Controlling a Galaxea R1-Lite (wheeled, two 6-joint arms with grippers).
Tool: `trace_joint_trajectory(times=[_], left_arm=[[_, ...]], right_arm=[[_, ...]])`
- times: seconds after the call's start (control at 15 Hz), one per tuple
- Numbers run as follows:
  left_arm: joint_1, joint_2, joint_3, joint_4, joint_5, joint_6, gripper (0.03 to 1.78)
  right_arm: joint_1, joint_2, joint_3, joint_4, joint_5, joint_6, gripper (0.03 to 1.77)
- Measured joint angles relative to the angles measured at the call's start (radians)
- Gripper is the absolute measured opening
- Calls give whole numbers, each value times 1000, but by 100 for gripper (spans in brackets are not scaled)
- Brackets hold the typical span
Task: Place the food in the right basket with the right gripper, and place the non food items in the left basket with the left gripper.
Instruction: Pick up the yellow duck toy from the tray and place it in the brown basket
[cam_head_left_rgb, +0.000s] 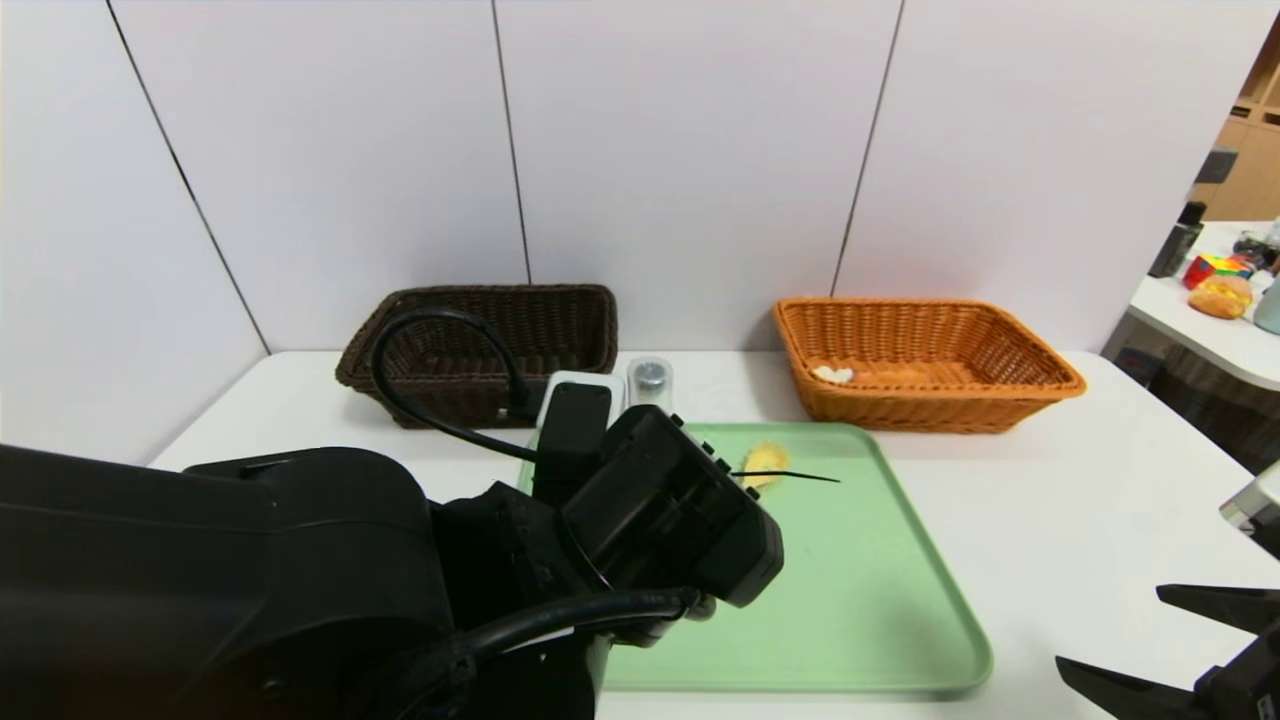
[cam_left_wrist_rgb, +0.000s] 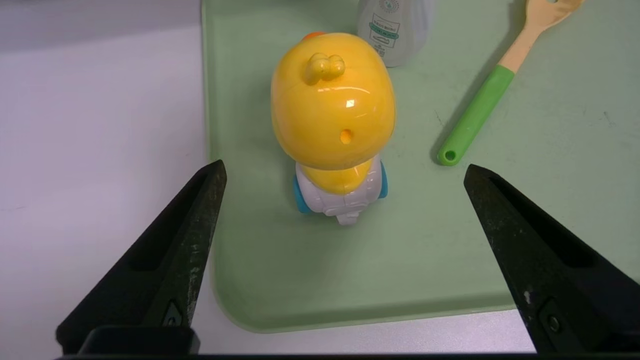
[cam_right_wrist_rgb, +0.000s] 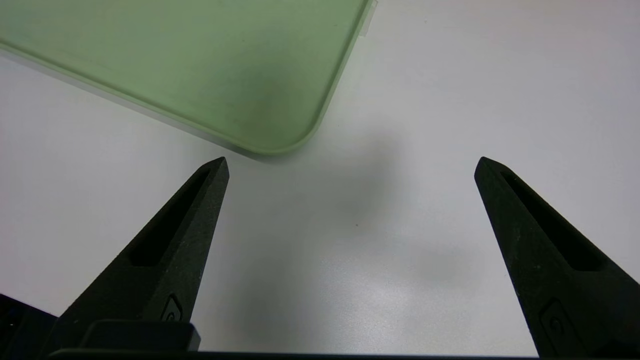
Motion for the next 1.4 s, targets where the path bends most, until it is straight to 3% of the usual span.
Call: trace_joint_trajectory(times=[1.13,1.4], left_arm=[[67,87,0,-5,22,-56,169],[99,113,0,-53,33,-51,169]], right_arm=[[0,-16,15,0,1,0,170],[0,-17,19,0,3,-1,170]])
